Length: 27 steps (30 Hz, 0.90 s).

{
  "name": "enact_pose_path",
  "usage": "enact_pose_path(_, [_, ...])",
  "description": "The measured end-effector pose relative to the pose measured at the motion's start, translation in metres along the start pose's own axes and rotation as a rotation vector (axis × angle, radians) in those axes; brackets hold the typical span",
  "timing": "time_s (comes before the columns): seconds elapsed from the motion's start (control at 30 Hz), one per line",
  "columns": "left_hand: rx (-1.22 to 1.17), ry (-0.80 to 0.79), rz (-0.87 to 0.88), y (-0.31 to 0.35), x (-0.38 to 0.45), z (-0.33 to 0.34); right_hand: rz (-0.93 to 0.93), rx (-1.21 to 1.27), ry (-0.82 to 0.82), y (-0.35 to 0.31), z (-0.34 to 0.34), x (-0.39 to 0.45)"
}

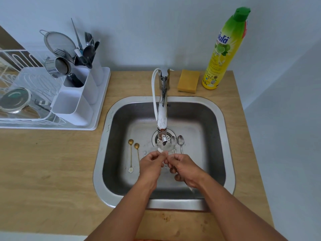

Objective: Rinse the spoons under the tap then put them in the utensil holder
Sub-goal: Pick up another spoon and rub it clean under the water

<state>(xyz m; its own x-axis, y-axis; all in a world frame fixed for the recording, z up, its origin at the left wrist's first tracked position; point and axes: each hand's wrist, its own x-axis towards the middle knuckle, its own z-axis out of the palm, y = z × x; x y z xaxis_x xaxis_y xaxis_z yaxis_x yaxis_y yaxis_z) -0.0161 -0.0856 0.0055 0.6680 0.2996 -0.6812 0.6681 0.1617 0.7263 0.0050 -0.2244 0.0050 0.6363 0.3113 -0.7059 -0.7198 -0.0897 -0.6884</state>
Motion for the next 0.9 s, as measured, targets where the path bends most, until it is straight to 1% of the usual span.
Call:
enact_pose_path(0.17, [-0.059, 0.131, -0.05, 0.012, 0.003, 0.009, -0.037, -0.059, 0.035, 0.001, 0.005, 0.0])
enact_pose_path(0.27, [-0.05, 0.177, -0.081, 0.022, 0.006, 0.01, -0.035, -0.036, 0.045, -0.003, 0.007, -0.001])
enact_pose_path(0.3, [-0.036, 0.16, -0.09, 0.024, 0.007, 0.009, -0.025, -0.009, 0.041, -0.005, 0.008, -0.001])
enact_pose_path(0.37, [-0.001, 0.064, -0.084, 0.023, 0.006, 0.005, 0.01, 0.07, 0.012, -0.007, 0.01, -0.003])
enact_pose_path(0.43, [0.009, -0.042, -0.04, 0.017, 0.002, 0.0, 0.054, 0.138, -0.023, -0.009, 0.01, -0.005])
enact_pose_path(0.5, [0.009, -0.082, 0.016, 0.009, -0.001, -0.005, 0.085, 0.177, -0.051, -0.009, 0.011, -0.006])
enact_pose_path(0.63, [-0.042, -0.007, 0.035, 0.004, -0.001, -0.005, 0.106, 0.171, -0.085, -0.01, 0.011, -0.006])
enact_pose_path(0.77, [-0.028, 0.088, 0.069, 0.012, 0.003, 0.004, 0.111, 0.166, -0.092, -0.013, 0.009, -0.004])
enact_pose_path(0.83, [-0.05, 0.156, 0.048, 0.02, 0.004, 0.009, 0.112, 0.157, -0.094, -0.015, 0.008, -0.004])
enact_pose_path(0.9, [-0.052, 0.165, 0.034, 0.028, 0.005, 0.011, 0.111, 0.178, -0.103, -0.018, 0.008, -0.003])
